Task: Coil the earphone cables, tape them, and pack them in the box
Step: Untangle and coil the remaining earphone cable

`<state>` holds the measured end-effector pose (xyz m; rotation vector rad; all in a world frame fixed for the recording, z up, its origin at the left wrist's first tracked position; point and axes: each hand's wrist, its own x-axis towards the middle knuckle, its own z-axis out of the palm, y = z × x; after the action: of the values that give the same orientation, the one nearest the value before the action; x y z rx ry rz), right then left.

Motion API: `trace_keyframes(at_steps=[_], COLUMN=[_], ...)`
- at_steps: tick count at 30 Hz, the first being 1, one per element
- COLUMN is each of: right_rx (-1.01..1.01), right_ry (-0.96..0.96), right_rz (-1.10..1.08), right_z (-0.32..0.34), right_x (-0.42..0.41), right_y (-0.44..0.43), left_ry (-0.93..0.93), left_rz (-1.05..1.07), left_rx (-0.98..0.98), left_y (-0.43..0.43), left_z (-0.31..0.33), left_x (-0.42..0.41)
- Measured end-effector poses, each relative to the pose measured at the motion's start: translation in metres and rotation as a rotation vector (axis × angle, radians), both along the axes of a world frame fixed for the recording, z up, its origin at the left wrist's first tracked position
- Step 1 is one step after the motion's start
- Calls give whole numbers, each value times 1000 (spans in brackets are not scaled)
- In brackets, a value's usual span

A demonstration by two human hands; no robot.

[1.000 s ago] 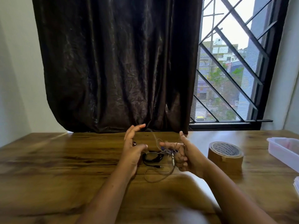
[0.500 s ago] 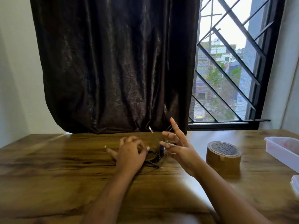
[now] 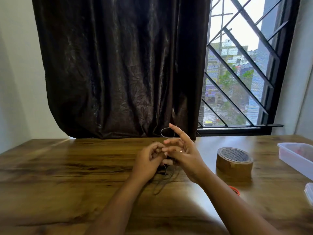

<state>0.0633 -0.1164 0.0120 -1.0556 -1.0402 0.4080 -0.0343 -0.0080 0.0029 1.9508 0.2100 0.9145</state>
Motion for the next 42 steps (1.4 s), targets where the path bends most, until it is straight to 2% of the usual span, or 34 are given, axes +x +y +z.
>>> trace_keyframes(at_steps=[3, 6, 8, 12, 17, 19, 22, 24, 26, 27, 28, 32, 34, 36, 38, 39, 40, 42], right_rx=[8, -140, -217, -244, -276, -282, -290, -274, -271, -261, -241, -79, -22, 13, 30, 34, 35, 32], right_ry=[6, -244, -325, -289, -484, -486, -344, -244, -191, -167, -134, 50, 101, 132, 152, 154, 151, 137], right_rz=[-78, -253, -300, -349, -597, -647, -589, -501, -439, -416, -393, -240, -161, -98, -53, -38, -30, -20], right_z=[1, -1, -5, -7, -9, -9, -9, -9, -10, -10, -9, -3, 0, 2, 4, 4, 5, 5], right_x=[8, 18, 21, 21, 39, 41, 40, 41, 41, 40, 40, 34, 32, 28, 24, 22, 20, 18], right_y=[-4, -9, -8, -4, -13, -14, -11, -10, -10, -10, -11, -13, -14, -14, -12, -10, -9, -8], left_ry=[-108, -164, -131, -92, -220, -200, -103, -31, 144, 245, 332, 552, 541, 416, 135, 16, -54, -24], left_rz=[61, 29, -61, -209, -195, -130, 31, 281, 670, 789, 829, 799, 748, 595, 410, 322, 229, 106], left_rx=[-270, -452, -537, -564, -603, -618, -650, -554, -179, 1, 96, 237, 331, 406, 429, 379, 320, 250], left_y=[1, 5, 4, 4, 18, 22, 26, 29, 37, 38, 37, 20, 17, 13, 5, -3, -7, -14], left_z=[8, 17, 18, 20, 20, 19, 17, 10, 2, -1, -1, 8, 12, 15, 16, 17, 17, 12], left_x=[-3, -11, -15, -19, -24, -25, -23, -20, -18, -17, -16, -18, -20, -20, -17, -14, -11, -4])
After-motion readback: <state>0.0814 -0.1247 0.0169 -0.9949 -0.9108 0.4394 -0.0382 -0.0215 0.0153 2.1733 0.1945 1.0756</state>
